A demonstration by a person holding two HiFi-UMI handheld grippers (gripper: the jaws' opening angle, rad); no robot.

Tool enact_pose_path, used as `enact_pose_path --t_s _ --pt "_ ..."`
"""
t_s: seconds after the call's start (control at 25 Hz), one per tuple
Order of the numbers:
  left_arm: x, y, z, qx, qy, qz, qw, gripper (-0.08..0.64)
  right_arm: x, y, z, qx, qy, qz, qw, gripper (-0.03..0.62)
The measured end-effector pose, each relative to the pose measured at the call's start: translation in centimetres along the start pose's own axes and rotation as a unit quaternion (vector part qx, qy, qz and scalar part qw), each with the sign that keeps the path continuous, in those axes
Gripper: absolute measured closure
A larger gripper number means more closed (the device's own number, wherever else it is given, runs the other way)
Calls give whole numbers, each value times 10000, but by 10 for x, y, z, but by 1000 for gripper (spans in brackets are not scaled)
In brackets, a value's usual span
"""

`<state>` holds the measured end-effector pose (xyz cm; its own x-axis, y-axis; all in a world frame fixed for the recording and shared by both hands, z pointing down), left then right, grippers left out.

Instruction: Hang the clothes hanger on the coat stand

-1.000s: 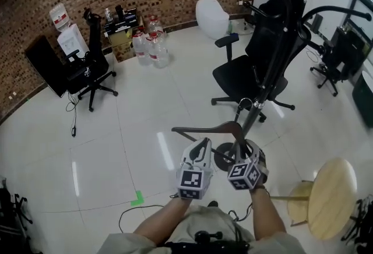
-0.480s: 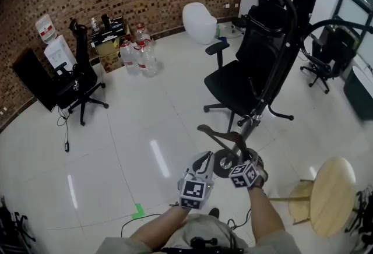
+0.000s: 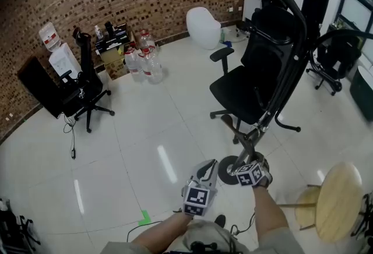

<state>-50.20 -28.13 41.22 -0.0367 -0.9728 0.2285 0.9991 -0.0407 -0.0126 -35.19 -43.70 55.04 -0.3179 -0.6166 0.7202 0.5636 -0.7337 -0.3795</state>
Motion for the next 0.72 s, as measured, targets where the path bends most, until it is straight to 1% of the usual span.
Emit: enact_pose_path --t_s 0.2,0.24,0.28,0.32,0.4,0.56,0.72 --pt "6 5 -7 -68 14 -90 9999 549 9 10 2 7 -117 -167 9998 576" --pt "6 5 -6 -81 19 -117 9999 549 10 8 5 28 -117 -224 9997 558" --pt "5 5 -4 -71 27 -143 9999 549 12 4 8 54 -112 -276 9995 514" --pt "3 5 -3 -56 39 -166 9998 549 12 1 11 85 -99 -320 9994 499" --pt "-3 5 -8 -64 67 -197 9998 549 6 0 11 139 -43 -392 9991 494" --pt "-19 7 -26 -163 162 -256 9994 549 -25 1 1 229 241 -440 9985 444" --pt "-40 20 -41 -184 157 -362 9991 549 -84 2 -1 380 750 -433 9955 440"
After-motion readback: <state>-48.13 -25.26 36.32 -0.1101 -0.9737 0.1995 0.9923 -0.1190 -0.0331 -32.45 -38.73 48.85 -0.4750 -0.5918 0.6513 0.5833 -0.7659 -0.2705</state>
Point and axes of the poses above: the fingertips, and each gripper's own axes: x forward along the fingers, y to its right, z out of its underside, the point moved 3 cm from there along -x, backward along the fingers, and after that the axes turned 14 degrees about -z, right-handed, at the moved point
